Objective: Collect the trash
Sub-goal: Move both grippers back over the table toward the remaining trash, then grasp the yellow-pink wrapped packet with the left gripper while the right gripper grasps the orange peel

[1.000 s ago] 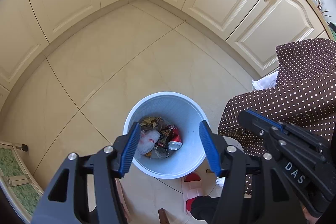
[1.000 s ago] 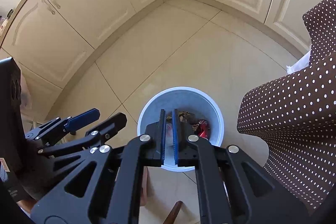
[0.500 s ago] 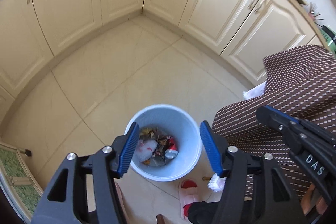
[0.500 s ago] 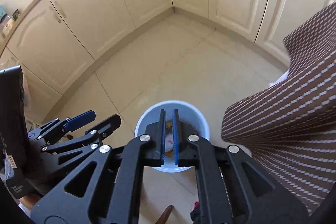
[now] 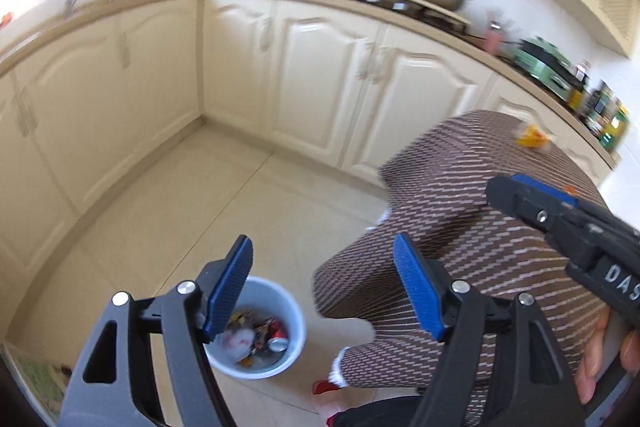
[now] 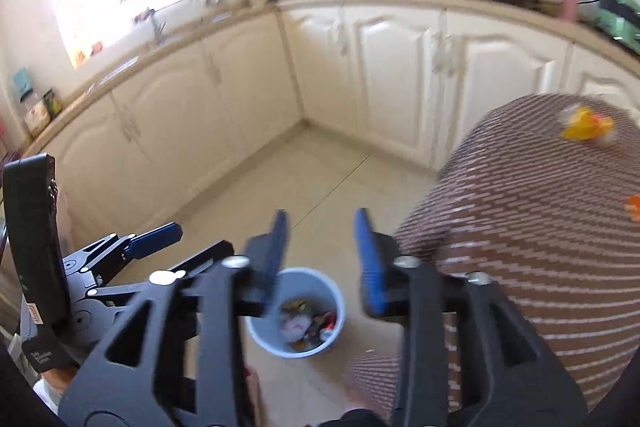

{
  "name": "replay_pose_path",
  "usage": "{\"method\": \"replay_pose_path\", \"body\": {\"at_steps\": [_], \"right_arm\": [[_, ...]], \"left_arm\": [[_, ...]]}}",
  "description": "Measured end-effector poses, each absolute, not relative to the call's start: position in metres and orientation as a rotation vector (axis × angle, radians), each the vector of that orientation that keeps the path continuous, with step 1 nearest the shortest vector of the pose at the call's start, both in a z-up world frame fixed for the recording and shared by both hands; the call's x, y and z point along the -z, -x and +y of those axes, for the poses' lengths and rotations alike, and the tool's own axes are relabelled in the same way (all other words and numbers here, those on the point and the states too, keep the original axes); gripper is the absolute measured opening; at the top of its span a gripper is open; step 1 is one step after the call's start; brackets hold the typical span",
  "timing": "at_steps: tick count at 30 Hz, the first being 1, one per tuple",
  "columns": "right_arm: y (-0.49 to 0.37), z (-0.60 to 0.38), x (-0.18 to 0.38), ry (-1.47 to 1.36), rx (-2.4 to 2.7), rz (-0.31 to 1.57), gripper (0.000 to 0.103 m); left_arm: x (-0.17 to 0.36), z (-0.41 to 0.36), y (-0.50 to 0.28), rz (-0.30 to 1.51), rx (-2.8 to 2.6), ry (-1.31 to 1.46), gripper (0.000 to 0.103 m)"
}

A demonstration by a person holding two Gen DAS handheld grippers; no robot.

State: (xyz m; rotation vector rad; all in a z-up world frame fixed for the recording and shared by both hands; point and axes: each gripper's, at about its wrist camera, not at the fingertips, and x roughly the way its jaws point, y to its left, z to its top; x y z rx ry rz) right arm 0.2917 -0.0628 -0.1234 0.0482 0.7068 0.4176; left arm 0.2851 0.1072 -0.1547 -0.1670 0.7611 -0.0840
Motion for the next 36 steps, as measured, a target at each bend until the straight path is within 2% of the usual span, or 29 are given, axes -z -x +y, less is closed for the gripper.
{"method": "replay_pose_path", "body": {"at_steps": [6, 9, 11, 15, 21, 22, 23, 24, 36], "right_arm": [[-0.282, -0.168, 0.096, -0.062, -0.249, 0.646, 0.047], [-0.288, -0.222, 0.096, -0.068, -0.143, 0.659, 0.052], [-0.302, -0.258, 0.107, -0.044, -0.071, 0.73, 0.063], [-0.332, -0.301, 0.13, -0.023, 0.01, 0.842, 0.063], [-0.364, -0.325, 0.155, -0.007, 0.016, 0.898, 0.063], [-0.369, -0.327, 0.159, -0.007, -0.005, 0.913, 0.059], [-0.373, -0.329, 0.162, -0.005, -0.02, 0.913, 0.043], [-0.374, -0.328, 0.162, 0.011, -0.027, 0.901, 0.036], [-0.404, -0.34, 0.137, -0.009, -0.037, 0.8, 0.036]], "left_arm": [[0.128, 0.029, -0.302, 0.758, 0.201, 0.087, 0.072], [0.121, -0.012, -0.314, 0.771, 0.246, 0.039, 0.072], [0.121, -0.034, -0.322, 0.781, 0.266, 0.01, 0.072], [0.122, -0.071, -0.339, 0.803, 0.307, -0.034, 0.072], [0.124, -0.113, -0.369, 0.818, 0.35, -0.06, 0.072], [0.125, -0.116, -0.373, 0.819, 0.352, -0.063, 0.072], [0.126, -0.122, -0.379, 0.822, 0.359, -0.068, 0.072], [0.126, -0.127, -0.385, 0.823, 0.365, -0.071, 0.072], [0.131, -0.175, -0.462, 0.82, 0.394, -0.008, 0.072]]}}
